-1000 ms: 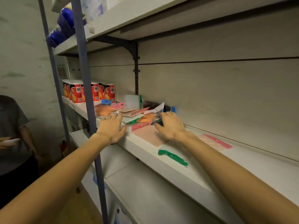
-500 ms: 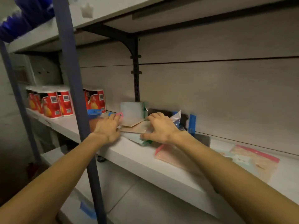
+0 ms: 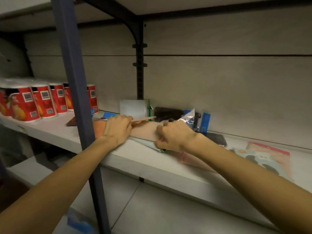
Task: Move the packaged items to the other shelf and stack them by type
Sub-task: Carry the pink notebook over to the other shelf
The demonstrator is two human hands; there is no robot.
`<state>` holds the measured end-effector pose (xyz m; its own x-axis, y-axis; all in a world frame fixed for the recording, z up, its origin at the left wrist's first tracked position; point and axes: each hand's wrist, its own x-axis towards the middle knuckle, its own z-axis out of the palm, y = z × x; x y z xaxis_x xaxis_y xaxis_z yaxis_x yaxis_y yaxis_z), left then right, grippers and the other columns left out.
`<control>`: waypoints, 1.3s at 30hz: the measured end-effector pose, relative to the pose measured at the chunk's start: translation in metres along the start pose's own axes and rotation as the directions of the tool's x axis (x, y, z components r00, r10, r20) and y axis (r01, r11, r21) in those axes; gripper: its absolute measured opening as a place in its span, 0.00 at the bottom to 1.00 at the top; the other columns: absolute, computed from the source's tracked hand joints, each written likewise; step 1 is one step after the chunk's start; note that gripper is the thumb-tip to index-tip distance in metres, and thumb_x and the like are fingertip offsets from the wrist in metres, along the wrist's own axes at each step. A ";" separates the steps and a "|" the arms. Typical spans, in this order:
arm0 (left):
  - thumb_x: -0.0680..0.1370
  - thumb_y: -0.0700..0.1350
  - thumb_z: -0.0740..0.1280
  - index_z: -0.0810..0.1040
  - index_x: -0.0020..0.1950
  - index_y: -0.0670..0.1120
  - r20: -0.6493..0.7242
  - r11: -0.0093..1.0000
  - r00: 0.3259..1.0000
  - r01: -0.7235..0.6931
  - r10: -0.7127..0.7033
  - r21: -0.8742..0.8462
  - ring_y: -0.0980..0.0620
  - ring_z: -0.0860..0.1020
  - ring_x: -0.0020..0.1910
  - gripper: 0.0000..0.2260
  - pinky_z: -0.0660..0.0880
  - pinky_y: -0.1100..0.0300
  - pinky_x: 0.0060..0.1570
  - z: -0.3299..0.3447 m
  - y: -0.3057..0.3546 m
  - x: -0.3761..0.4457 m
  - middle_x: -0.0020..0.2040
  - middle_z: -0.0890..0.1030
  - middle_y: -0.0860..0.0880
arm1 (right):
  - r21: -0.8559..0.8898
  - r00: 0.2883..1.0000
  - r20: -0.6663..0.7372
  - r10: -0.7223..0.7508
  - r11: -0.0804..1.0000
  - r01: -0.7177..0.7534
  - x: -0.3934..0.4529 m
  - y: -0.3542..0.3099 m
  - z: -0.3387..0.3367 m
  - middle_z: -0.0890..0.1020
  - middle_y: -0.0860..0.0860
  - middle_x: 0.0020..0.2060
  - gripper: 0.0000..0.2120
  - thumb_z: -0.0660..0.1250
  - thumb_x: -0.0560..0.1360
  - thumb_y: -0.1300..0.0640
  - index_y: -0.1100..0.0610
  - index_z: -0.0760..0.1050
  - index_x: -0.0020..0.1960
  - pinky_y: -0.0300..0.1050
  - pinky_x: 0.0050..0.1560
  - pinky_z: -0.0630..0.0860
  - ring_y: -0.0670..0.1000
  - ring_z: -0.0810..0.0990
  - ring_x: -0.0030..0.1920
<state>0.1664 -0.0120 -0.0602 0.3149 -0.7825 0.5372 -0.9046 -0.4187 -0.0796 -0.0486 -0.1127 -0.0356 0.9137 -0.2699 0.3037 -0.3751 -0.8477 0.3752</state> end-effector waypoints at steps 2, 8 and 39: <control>0.81 0.45 0.63 0.79 0.53 0.48 -0.092 0.998 0.996 0.011 -0.017 -0.066 0.40 0.79 0.47 0.06 0.73 0.49 0.43 -0.004 -0.001 0.001 0.48 0.83 0.44 | -0.137 0.999 -0.022 -0.043 0.990 0.040 -0.005 -0.006 -0.010 0.83 0.57 0.49 0.19 0.58 0.79 0.43 0.57 0.74 0.58 0.48 0.38 0.67 0.58 0.77 0.41; 0.83 0.43 0.62 0.75 0.48 0.45 -0.323 0.951 0.937 0.025 -0.130 -0.309 0.43 0.78 0.42 0.05 0.76 0.47 0.41 -0.024 0.005 0.011 0.43 0.81 0.45 | -0.229 0.996 -0.075 0.057 0.971 -0.073 -0.013 0.000 -0.025 0.84 0.53 0.50 0.11 0.57 0.82 0.57 0.57 0.75 0.59 0.49 0.37 0.62 0.59 0.82 0.45; 0.86 0.46 0.58 0.68 0.64 0.48 -0.455 0.160 0.888 -0.441 -0.061 -0.883 0.68 0.79 0.44 0.07 0.77 0.68 0.35 -0.203 0.431 -0.112 0.48 0.79 0.58 | 0.828 0.130 -0.491 0.861 0.508 -0.235 -0.464 0.118 -0.147 0.76 0.47 0.44 0.07 0.52 0.86 0.52 0.52 0.68 0.57 0.50 0.39 0.79 0.50 0.77 0.42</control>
<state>-0.3169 -0.0116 0.0155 0.2041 -0.4598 0.8642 -0.5373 0.6854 0.4915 -0.5395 -0.0207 -0.0038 -0.2807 -0.5406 0.7931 -0.2764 -0.7458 -0.6062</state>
